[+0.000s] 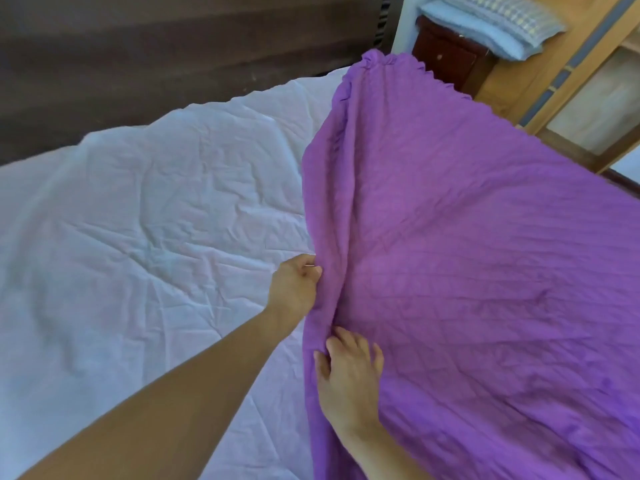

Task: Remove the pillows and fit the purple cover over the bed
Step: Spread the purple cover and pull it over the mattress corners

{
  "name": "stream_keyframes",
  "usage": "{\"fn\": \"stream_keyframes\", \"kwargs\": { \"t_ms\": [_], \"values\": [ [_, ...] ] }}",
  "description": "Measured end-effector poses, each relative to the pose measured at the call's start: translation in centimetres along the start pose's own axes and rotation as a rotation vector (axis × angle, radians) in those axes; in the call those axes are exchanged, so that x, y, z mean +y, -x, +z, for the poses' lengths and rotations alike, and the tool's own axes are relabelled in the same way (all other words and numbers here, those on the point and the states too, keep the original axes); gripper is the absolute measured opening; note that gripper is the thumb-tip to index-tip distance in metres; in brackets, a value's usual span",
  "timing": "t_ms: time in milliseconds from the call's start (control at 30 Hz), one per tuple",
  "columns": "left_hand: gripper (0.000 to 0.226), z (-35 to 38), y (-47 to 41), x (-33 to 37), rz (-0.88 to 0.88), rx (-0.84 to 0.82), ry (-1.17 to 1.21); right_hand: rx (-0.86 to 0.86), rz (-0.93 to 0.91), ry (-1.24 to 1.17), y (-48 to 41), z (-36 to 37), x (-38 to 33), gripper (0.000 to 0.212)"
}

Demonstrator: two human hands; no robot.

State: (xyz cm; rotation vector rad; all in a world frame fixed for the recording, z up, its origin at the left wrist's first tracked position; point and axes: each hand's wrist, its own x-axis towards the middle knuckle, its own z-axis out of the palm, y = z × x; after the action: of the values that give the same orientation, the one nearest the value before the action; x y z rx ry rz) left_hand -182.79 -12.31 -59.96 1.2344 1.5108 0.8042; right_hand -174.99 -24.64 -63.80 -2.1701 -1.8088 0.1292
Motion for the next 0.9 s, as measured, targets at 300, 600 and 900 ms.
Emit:
{"fn": "stream_keyframes", "kwargs": {
  "t_ms": [300,600,900],
  "values": [
    [0.038,0.8,1.9,-3.8,0.046,-0.216,-0.217,0.043,0.801,0.063,-4.4,-5.8,16.2,0.029],
    [0.041,2.8,2.8,-4.6,-0.013,-0.275,-0.227,-0.093,-0.042,0.449,-3.4,-0.8,11.4,0.049],
    [0.038,3.6,2.7,-4.4,-0.081,-0.235,-0.124,-0.077,-0.051,0.435,-3.6,-0.8,8.9,0.018]
  ]
}}
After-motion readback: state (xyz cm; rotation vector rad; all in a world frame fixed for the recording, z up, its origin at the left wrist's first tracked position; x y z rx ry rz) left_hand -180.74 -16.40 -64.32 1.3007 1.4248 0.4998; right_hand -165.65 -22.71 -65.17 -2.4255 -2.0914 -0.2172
